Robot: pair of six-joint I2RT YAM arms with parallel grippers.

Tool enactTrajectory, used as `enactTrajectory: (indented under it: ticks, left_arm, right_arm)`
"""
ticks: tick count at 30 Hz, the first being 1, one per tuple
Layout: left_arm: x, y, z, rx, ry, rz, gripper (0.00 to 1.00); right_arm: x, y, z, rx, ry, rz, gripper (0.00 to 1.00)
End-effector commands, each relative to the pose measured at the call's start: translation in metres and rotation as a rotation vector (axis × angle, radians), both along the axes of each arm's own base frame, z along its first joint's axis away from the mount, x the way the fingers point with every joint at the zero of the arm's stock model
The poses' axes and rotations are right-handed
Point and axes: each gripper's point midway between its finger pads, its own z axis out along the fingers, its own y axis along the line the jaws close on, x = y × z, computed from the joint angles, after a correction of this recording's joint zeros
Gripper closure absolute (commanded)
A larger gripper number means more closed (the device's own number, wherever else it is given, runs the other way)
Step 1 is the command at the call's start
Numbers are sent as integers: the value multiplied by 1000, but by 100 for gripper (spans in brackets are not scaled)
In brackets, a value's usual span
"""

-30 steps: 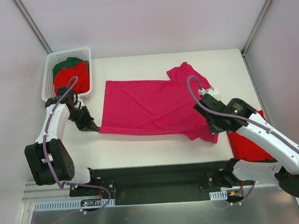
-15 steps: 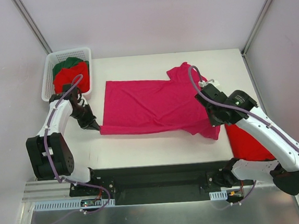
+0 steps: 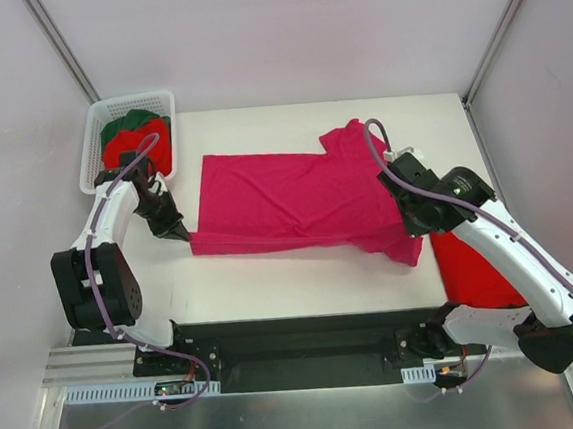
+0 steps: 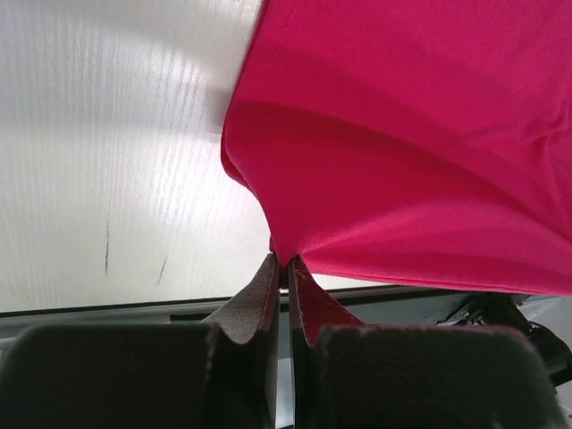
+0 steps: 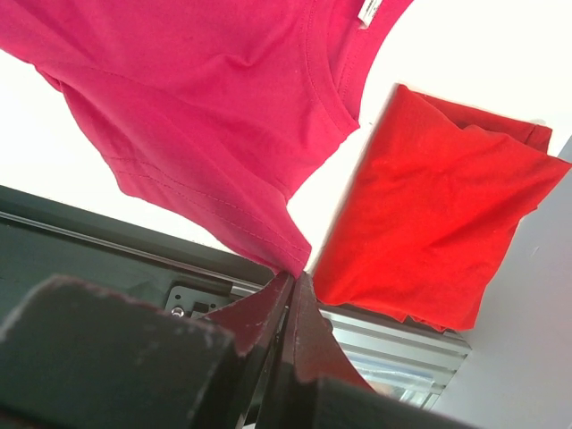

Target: Fold and stack the t-shirts

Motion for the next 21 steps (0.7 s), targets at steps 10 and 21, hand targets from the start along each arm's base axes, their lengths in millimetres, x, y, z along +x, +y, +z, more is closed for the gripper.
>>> enactTrajectory:
  ticks: [10,21]
  left_arm:
    - [29,1,22,40,-40,-30,100]
    - [39,-2,16,48,-16,-47,100]
  right_arm:
    - [-28,-23,-1,-109,164,26,99]
    - [-16,-18,-7,-126,199,50,99]
